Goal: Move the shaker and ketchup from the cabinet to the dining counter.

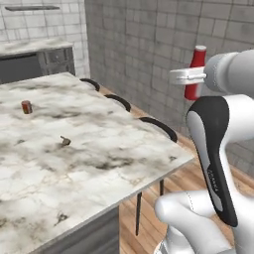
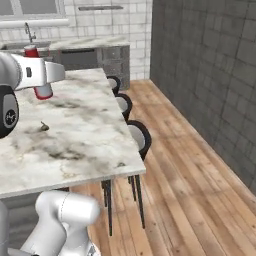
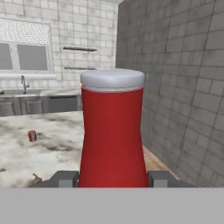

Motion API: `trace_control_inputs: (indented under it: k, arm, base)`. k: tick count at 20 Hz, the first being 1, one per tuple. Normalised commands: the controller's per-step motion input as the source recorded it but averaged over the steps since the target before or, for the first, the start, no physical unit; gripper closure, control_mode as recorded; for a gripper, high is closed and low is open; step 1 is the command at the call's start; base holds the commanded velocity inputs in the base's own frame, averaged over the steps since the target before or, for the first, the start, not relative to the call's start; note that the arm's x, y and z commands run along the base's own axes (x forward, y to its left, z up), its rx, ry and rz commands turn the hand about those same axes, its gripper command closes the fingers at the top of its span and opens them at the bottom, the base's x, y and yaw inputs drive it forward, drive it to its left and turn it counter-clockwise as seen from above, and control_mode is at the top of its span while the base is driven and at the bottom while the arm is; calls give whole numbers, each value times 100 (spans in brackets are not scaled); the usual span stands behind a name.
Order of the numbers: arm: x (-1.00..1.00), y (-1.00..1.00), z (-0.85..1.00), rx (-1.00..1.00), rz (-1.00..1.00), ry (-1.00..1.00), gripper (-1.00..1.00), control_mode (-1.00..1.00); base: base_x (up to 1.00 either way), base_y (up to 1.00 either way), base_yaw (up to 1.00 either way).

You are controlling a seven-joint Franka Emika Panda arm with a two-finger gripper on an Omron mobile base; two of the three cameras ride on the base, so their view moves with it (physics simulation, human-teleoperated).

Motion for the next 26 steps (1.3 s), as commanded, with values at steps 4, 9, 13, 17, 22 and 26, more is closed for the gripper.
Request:
trace_control_inputs:
  k: [4,9,13,17,22,26]
  arm:
    - [0,0,0,0,0,0,100,100]
    - [0,0,0,0,0,0,100,100]
    - [10,-7,-25,0,19,8,100,-100]
    - [5,-29,-60,0,42,14,100,-100]
    - [45,-48,-62,0,46,13,100,-100]
    - [65,-36,-51,0,42,12,100,-100]
  base:
    - [51,-53,46]
    - [62,-22,39]
    - [25,-1,18]
    - [0,0,0]
    - [0,0,0]
    - [0,0,0]
